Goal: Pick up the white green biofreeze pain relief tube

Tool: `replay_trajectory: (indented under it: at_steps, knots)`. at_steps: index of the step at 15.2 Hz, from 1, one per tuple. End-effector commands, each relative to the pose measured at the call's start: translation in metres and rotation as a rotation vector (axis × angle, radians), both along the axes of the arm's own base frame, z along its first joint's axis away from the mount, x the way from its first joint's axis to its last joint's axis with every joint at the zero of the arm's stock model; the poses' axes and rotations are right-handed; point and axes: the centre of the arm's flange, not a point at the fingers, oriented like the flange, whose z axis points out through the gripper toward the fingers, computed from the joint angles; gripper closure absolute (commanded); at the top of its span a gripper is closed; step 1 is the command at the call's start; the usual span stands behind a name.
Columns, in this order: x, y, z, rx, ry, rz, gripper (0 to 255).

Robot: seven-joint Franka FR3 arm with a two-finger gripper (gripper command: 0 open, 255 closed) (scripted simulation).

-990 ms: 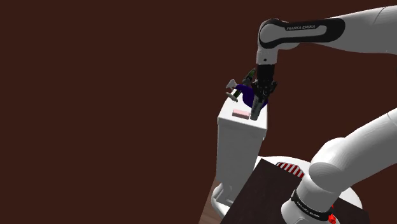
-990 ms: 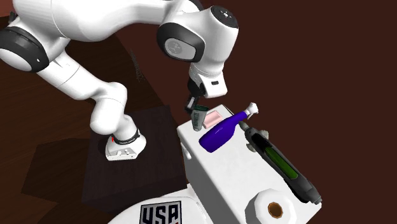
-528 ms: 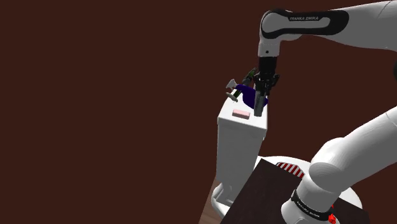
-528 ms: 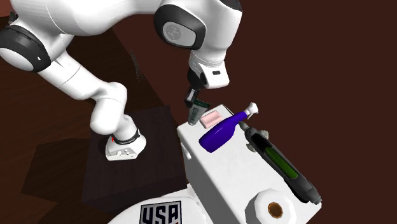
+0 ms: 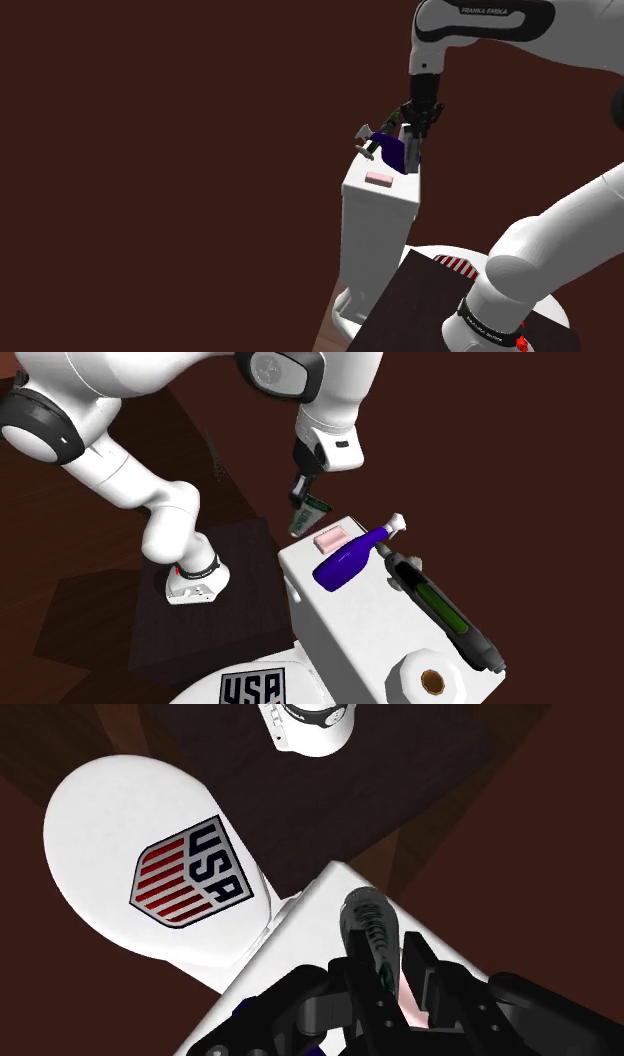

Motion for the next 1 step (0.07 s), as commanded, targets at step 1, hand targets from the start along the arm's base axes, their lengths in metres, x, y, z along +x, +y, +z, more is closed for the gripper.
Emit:
replay_trajectory:
  at_steps: [1]
  knots:
    - [-0.0007, -0.0001, 0.0034, 0.000, 0.000, 0.000, 255]
